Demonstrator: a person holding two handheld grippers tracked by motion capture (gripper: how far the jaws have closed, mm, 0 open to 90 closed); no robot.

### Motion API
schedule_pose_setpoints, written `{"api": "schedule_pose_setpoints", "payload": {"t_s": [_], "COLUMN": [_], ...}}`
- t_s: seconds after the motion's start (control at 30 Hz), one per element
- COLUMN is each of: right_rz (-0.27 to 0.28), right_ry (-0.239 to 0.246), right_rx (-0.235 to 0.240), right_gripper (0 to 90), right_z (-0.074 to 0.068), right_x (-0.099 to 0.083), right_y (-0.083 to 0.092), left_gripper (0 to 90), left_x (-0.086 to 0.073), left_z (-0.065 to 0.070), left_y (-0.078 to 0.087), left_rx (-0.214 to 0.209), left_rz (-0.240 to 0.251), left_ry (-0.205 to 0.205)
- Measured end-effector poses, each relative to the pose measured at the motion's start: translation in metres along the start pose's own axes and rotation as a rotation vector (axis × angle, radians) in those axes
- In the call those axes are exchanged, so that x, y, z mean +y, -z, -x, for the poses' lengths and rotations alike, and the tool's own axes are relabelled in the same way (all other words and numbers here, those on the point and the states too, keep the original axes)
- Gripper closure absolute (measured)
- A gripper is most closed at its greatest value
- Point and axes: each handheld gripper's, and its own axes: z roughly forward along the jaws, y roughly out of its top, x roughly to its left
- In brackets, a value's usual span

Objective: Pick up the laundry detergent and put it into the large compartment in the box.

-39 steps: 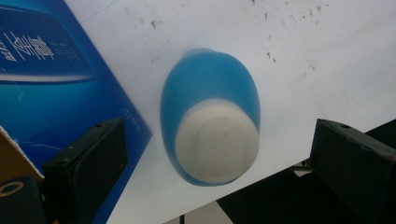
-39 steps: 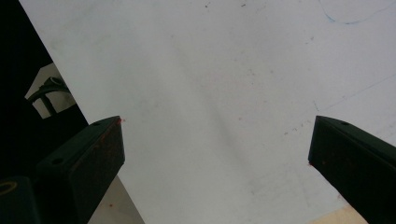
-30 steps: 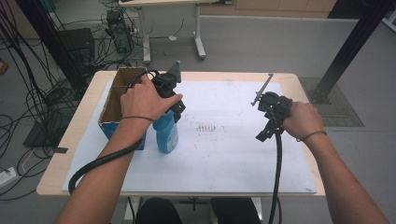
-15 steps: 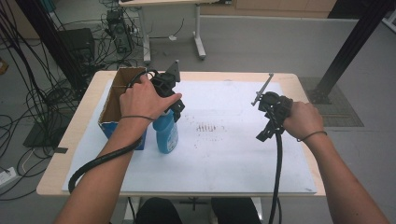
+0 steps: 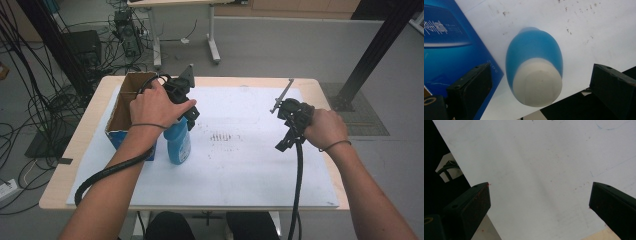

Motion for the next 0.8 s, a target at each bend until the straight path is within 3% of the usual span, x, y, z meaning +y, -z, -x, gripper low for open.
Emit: {"api": "schedule_pose_setpoints", "payload": {"t_s": [0.8], "right_rz": [0.003], "right_ry": [-0.001], "right_rx": [-0.003], "right_gripper": [3.6], "right_z": [0.0001], "right_x": [-0.0005], "right_y": [0.0002], "left_gripper": [4.8], "left_x": [-0.0001], "left_z": [-0.0011], "left_y": [-0.0015], "left_rx": [0.004], "left_rz": [-0.002], "left_ry": [0.004]}}
